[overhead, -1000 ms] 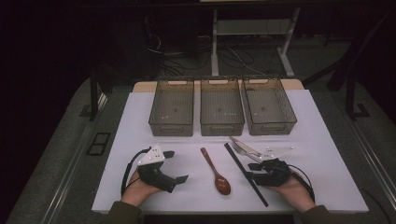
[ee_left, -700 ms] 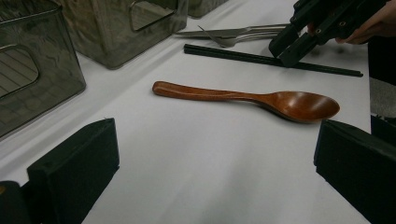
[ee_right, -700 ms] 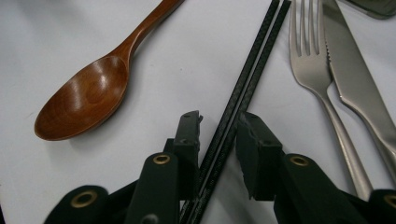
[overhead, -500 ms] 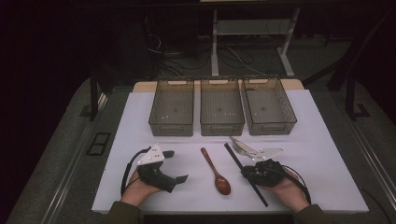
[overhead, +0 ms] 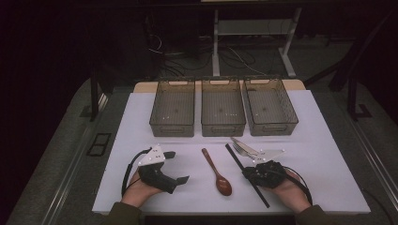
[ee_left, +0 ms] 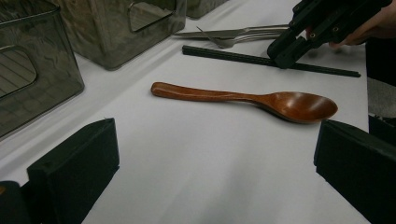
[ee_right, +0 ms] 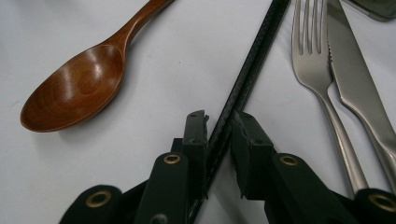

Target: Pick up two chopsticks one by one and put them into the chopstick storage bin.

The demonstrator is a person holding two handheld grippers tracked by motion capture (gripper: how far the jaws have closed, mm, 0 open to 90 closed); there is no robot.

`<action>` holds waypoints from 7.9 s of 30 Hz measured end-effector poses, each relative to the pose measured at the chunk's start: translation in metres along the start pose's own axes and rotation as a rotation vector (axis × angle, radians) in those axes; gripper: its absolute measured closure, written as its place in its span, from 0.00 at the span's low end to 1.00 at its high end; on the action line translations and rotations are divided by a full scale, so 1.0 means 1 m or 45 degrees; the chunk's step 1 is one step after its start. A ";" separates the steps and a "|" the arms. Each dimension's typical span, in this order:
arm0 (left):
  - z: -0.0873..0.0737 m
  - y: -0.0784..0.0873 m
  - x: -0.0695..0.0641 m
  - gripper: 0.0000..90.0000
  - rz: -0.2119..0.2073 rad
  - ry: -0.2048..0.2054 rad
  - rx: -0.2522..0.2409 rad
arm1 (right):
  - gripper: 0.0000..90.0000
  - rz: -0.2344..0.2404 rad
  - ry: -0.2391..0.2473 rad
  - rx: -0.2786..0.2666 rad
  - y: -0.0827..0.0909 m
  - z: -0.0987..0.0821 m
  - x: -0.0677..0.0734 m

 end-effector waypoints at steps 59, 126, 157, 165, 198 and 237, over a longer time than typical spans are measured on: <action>0.000 0.000 -0.001 0.00 -0.010 -0.001 -0.006 | 0.93 0.027 0.017 0.035 0.017 -0.017 0.004; 0.001 0.000 -0.002 0.00 -0.005 -0.002 -0.013 | 0.95 0.038 -0.072 -0.218 0.041 0.018 -0.028; 0.000 -0.002 -0.001 0.00 -0.002 -0.015 -0.004 | 0.95 0.019 -0.032 -0.292 0.026 0.090 -0.058; 0.000 -0.002 -0.002 0.00 -0.007 -0.013 -0.006 | 0.95 -0.004 -0.018 -0.301 0.017 0.121 -0.068; 0.003 -0.001 -0.002 0.00 -0.026 -0.010 -0.031 | 0.95 -0.011 -0.035 -0.215 -0.064 0.236 -0.087; 0.005 -0.001 -0.004 0.00 -0.048 -0.009 -0.049 | 0.94 -0.044 -0.068 -0.017 -0.150 0.275 -0.080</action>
Point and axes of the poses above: each handheld gripper's, and its own axes: y roughly backward along the jaws, z roughly out of its top, x roughly to its left, the point moved 9 cm from there along -y, roughly forward along the jaws, and after that the axes turned 11 degrees about y, right-handed, at the moved point
